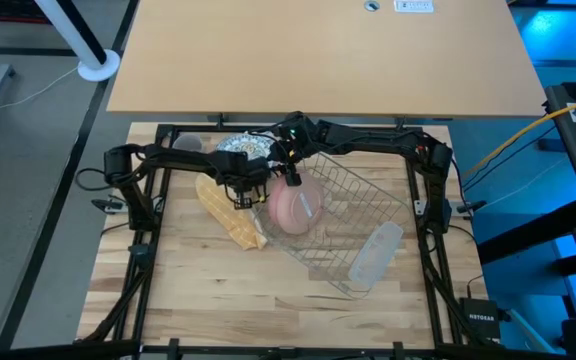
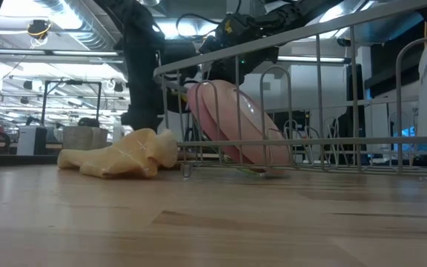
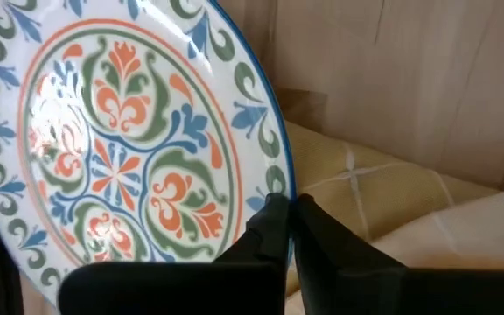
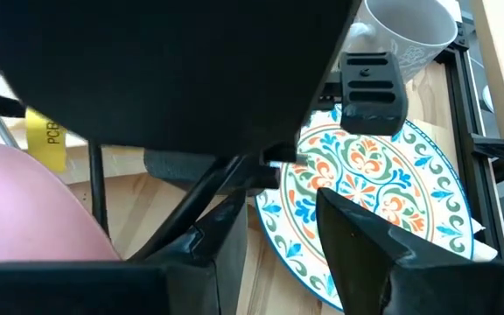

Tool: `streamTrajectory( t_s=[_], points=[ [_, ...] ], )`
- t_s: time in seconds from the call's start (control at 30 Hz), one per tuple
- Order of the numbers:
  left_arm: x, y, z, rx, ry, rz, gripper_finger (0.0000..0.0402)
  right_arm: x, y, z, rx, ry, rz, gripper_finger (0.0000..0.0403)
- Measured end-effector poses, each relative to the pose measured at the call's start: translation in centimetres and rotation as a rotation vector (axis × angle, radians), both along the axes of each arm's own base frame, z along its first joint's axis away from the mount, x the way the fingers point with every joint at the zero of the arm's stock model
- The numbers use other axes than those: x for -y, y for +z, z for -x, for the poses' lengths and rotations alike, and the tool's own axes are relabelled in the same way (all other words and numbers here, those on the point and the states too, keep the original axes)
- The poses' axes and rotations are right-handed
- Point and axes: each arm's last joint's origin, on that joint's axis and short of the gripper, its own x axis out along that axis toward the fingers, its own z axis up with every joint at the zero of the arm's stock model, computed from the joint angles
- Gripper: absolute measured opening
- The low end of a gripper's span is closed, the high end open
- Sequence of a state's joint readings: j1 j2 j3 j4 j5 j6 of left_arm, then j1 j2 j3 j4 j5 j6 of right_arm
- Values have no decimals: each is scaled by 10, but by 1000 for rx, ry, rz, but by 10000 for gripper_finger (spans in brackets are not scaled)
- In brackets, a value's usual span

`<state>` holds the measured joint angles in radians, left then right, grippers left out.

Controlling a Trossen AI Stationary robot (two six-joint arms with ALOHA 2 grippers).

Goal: Sort dishes
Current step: Put the orange patterned white plate into the dish rack

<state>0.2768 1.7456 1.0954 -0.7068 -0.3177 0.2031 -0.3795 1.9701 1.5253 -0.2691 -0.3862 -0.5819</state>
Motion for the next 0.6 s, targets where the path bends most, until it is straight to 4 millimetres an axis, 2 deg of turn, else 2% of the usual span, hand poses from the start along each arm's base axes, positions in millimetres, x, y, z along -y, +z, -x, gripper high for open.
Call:
streamTrajectory(
  t_s=[0.6],
  points=[
    [4,48,18,130,15,-39,0,1,2,-3,34,-4,21,143]
  ],
)
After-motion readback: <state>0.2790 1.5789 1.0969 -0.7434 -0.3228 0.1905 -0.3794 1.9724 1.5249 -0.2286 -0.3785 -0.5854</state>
